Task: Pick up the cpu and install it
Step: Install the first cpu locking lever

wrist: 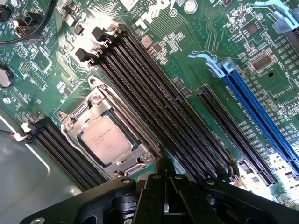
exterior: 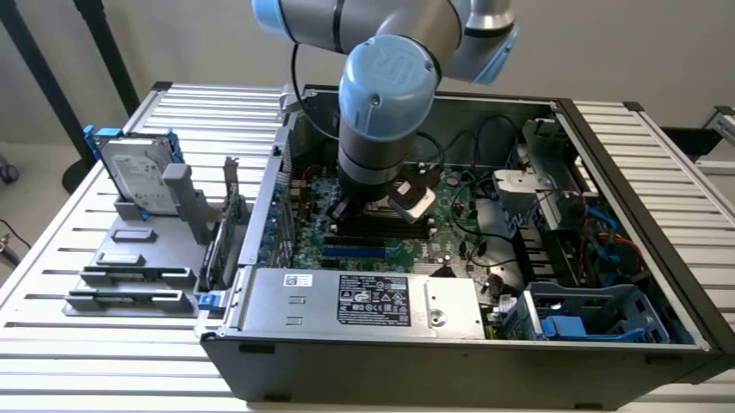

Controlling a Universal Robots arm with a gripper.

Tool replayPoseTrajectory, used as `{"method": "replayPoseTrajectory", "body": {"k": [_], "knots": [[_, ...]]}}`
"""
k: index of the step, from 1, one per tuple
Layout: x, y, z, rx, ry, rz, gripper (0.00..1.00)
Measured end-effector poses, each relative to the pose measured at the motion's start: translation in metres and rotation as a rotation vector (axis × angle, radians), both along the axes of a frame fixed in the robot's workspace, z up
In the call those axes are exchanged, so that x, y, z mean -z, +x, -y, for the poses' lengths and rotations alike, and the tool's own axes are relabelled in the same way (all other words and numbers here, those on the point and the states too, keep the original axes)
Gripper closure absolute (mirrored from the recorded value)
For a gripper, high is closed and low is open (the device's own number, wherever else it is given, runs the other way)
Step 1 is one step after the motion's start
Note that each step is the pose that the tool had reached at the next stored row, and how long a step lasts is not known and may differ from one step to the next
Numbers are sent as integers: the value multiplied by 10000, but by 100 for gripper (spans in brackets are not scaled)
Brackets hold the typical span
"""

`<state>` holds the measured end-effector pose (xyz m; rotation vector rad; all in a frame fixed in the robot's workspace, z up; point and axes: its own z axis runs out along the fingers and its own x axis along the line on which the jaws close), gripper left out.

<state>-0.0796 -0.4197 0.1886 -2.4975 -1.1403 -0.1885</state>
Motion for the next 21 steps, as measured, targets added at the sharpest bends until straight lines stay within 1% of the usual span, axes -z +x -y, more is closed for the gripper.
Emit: {"method": "replayPoseTrajectory", "body": {"k": [5,6,8,13,15,18,21], "knots": [[0,0,0,17,-2,-209,89],[0,0,0,21,-3,-241,89],[-1,-1,1,30,-16,-284,89],[-6,0,0,32,-56,-299,89],[-21,1,-1,32,-62,-301,89],[-81,0,0,34,-74,-314,89],[-139,0,-2,33,-76,-315,89]]}}
